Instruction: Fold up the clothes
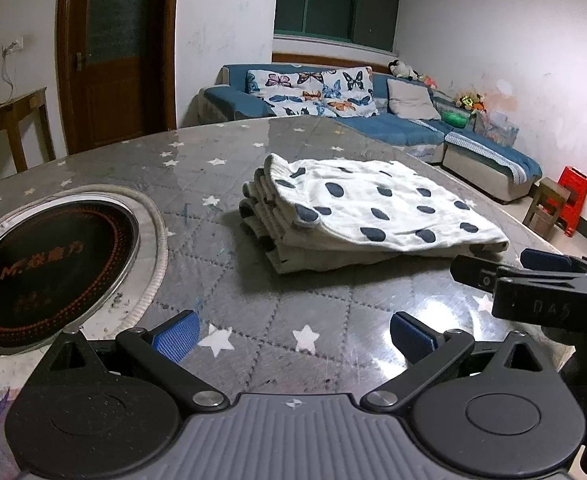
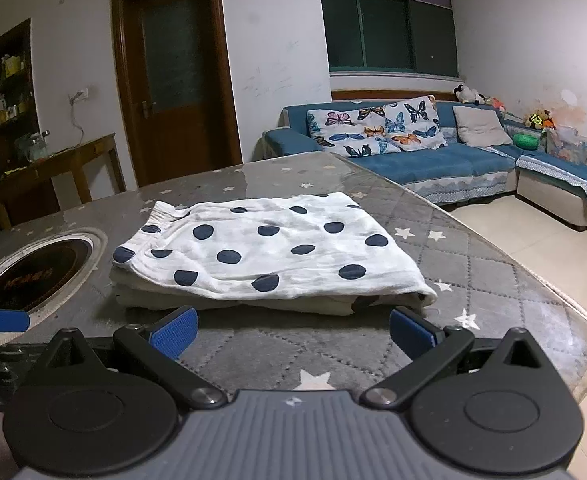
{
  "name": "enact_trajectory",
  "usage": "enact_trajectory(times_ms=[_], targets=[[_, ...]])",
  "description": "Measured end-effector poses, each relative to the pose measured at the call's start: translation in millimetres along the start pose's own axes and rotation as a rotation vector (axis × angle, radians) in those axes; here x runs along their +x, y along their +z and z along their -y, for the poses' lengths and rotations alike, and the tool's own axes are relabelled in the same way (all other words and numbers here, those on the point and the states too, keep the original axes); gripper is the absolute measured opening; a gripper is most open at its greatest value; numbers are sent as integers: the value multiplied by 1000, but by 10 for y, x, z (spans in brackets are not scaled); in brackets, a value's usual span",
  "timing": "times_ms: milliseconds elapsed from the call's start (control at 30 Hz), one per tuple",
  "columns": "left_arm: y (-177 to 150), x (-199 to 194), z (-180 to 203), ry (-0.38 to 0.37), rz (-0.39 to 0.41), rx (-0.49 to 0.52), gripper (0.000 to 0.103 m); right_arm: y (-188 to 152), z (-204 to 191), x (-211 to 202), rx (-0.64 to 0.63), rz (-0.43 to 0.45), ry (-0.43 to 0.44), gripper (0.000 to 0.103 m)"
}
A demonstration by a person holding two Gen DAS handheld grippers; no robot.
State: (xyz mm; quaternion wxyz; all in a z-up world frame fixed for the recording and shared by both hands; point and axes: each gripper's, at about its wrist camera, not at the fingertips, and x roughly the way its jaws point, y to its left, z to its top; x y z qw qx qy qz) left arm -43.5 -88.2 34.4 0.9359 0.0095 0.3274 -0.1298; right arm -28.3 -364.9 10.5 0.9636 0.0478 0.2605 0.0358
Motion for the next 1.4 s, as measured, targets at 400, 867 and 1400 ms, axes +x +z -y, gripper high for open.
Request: enact_trajectory(times_ms=[400, 867, 1400], targets=[[-18, 63, 32, -3, -16, 23, 103, -41, 24, 94, 17, -28, 7, 103], [-35, 148, 58, 8, -38, 37, 103, -88, 54, 162, 36, -46, 11, 103], [-36, 217, 123, 16, -54, 53, 103, -119, 124, 227, 56, -55, 17, 103]])
